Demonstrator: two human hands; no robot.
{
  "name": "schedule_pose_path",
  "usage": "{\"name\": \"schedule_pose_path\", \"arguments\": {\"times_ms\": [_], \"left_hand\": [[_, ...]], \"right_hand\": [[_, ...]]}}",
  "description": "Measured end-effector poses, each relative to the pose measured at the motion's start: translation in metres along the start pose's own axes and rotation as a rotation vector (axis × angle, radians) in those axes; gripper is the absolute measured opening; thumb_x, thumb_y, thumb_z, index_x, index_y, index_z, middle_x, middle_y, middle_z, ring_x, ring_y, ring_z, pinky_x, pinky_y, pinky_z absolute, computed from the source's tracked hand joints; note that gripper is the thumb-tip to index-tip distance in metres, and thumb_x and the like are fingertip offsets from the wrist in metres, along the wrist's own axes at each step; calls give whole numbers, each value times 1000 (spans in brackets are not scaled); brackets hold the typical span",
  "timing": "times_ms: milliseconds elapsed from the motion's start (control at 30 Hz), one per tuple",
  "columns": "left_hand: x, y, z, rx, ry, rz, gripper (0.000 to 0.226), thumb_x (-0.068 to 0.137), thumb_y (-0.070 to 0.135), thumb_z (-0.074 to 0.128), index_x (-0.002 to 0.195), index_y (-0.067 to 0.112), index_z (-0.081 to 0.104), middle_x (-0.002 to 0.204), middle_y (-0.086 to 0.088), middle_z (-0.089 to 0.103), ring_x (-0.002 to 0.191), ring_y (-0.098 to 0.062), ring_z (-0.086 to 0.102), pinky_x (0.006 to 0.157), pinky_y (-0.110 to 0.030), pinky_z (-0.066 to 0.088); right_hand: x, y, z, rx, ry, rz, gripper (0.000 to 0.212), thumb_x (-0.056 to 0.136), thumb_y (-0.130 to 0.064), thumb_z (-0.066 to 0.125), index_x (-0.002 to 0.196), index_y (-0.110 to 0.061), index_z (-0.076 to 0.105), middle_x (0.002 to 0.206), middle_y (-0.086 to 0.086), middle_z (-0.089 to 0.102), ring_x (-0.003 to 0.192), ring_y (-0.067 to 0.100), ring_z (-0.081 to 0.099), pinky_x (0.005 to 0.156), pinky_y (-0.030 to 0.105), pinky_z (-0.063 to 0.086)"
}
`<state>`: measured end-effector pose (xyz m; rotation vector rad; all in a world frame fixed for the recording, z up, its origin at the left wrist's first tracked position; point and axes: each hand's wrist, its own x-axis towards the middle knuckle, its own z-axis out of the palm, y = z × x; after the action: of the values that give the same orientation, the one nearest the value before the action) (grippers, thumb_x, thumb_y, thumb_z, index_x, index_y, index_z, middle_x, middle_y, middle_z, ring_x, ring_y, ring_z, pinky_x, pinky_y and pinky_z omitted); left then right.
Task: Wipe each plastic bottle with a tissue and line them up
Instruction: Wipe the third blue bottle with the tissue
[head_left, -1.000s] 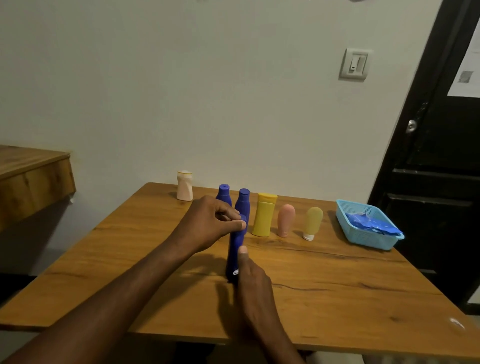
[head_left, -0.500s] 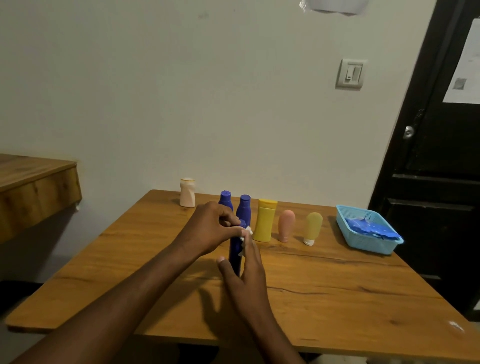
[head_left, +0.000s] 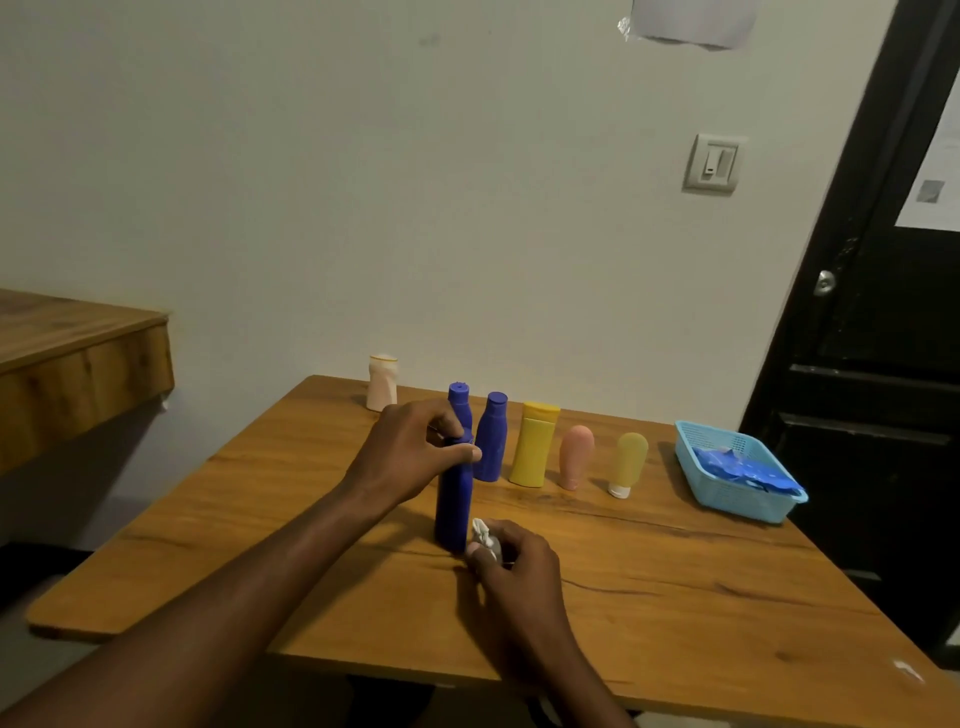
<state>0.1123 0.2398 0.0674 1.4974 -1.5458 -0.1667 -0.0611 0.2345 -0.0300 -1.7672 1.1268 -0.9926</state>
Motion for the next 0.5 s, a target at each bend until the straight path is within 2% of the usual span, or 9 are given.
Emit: {"name": "schedule_pose_path", "arguments": {"times_ms": [133, 300, 500], "left_hand": [[11, -19, -11, 36, 47, -33, 28, 77, 32, 89, 88, 21, 66, 88, 9, 69, 83, -7, 68, 69, -21, 55], [32, -48, -21, 78, 122, -47, 30, 77, 33, 89, 90, 18, 67, 87, 8, 68, 80, -8, 67, 67, -17, 51], [65, -77, -23, 61, 183, -80, 31, 75, 35, 91, 87, 17, 67, 85, 7, 69, 79, -10, 68, 71, -27, 58]], "right_hand": [[10, -6, 8, 27, -88, 24, 19, 94, -26, 65, 110, -36, 68, 102, -19, 71, 94, -4, 65, 83, 24, 55], [35, -11, 26, -40, -165, -47, 33, 96, -31, 62, 127, -40, 56, 107, -16, 69, 95, -4, 66, 85, 28, 58], [78, -13, 44, -240, -175, -161, 41, 96, -35, 61, 136, -34, 53, 119, -16, 63, 103, 0, 59, 89, 25, 51]]}}
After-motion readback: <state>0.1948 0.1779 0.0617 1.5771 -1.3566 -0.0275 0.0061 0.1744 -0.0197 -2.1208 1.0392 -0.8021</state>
